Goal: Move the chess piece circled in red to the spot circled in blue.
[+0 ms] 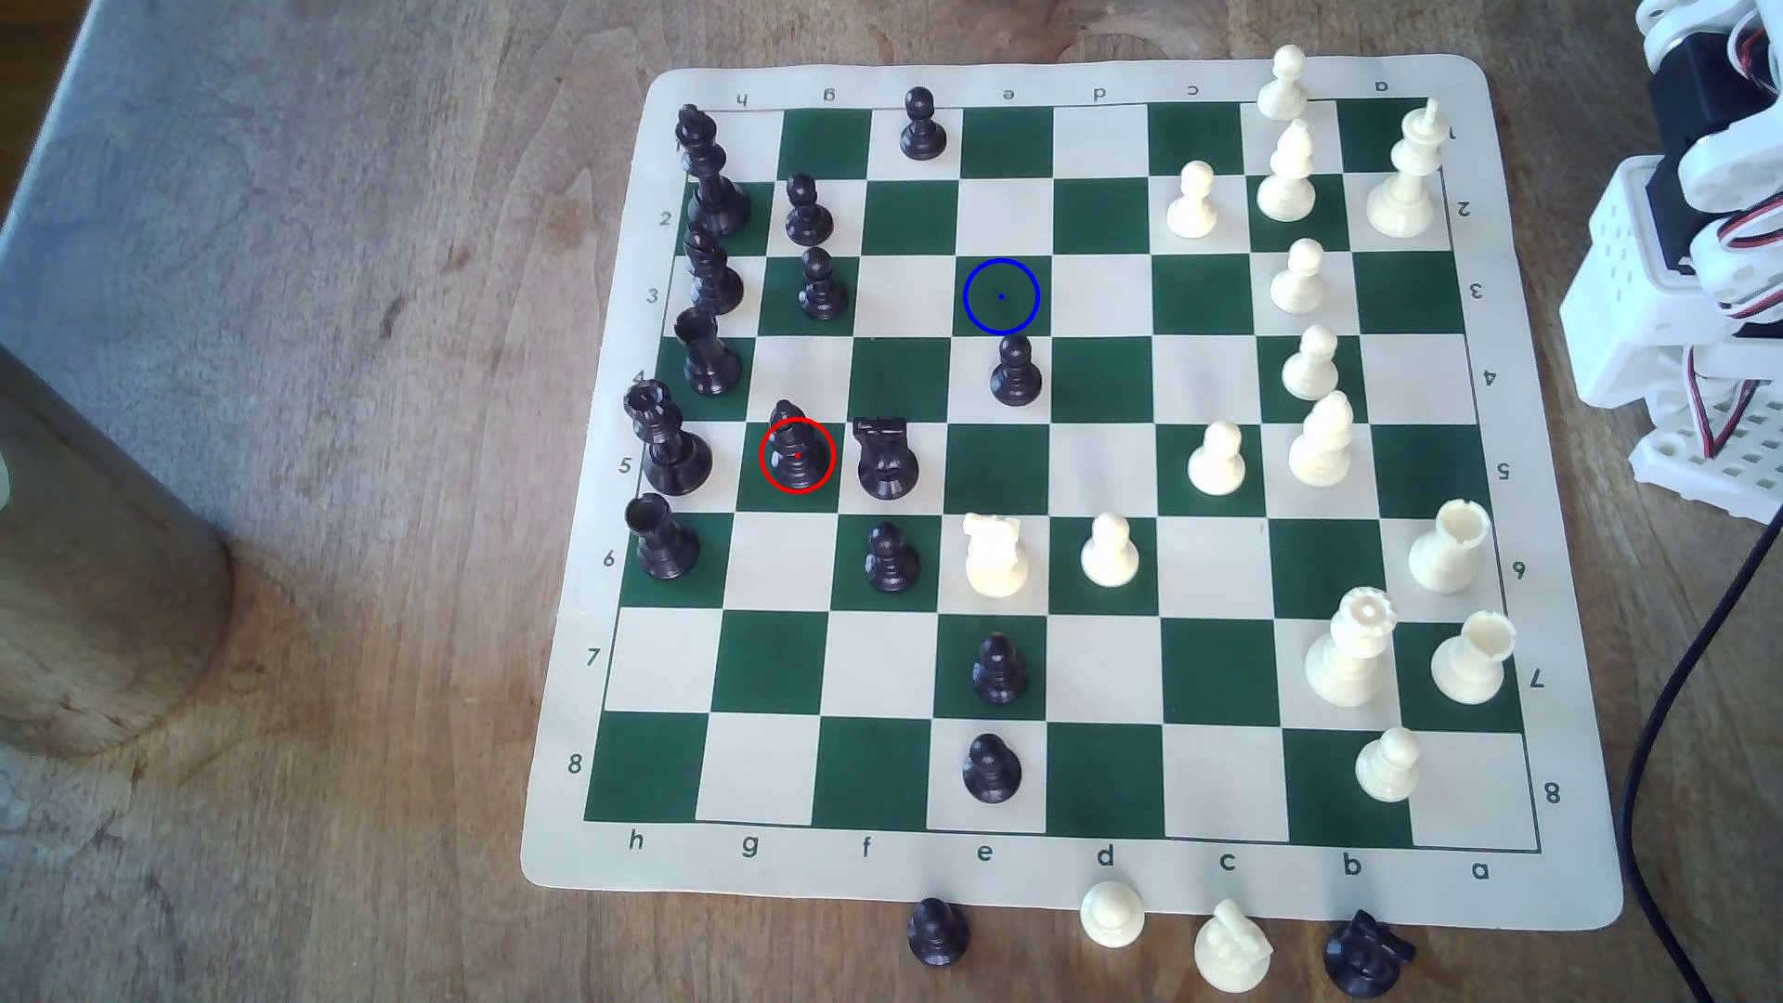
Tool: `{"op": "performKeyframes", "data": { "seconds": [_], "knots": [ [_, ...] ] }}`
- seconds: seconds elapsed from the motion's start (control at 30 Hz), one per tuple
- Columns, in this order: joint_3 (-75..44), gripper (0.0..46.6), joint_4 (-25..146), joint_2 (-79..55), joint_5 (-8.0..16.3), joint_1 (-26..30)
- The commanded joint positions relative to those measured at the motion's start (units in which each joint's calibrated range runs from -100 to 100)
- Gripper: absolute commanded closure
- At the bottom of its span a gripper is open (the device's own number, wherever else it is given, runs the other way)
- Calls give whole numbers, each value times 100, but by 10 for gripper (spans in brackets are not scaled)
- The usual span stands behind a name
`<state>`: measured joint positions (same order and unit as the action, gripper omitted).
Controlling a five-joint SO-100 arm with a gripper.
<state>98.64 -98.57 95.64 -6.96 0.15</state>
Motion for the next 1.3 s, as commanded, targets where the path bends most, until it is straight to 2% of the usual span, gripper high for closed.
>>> {"op": "performKeyframes", "data": {
  "seconds": [0.0,0.27,0.53,0.57,0.7,0.73,0.77,1.0,1.1,1.17,1.27],
  "knots": [
    [126,464,-78,11,-15,396],
    [-64,464,1912,11,-15,983],
    [-1125,464,5401,11,0,943],
    [-1469,464,6392,11,15,889],
    [-1759,464,6908,11,24,865],
    [-1950,464,7400,3,225,904],
    [-2031,464,7735,3,259,912],
    [-2213,464,9234,3,230,732],
    [-2475,464,10651,3,142,646],
    [-3083,464,12043,-507,200,654],
    [-3310,464,12428,-1194,352,677]
  ]
}}
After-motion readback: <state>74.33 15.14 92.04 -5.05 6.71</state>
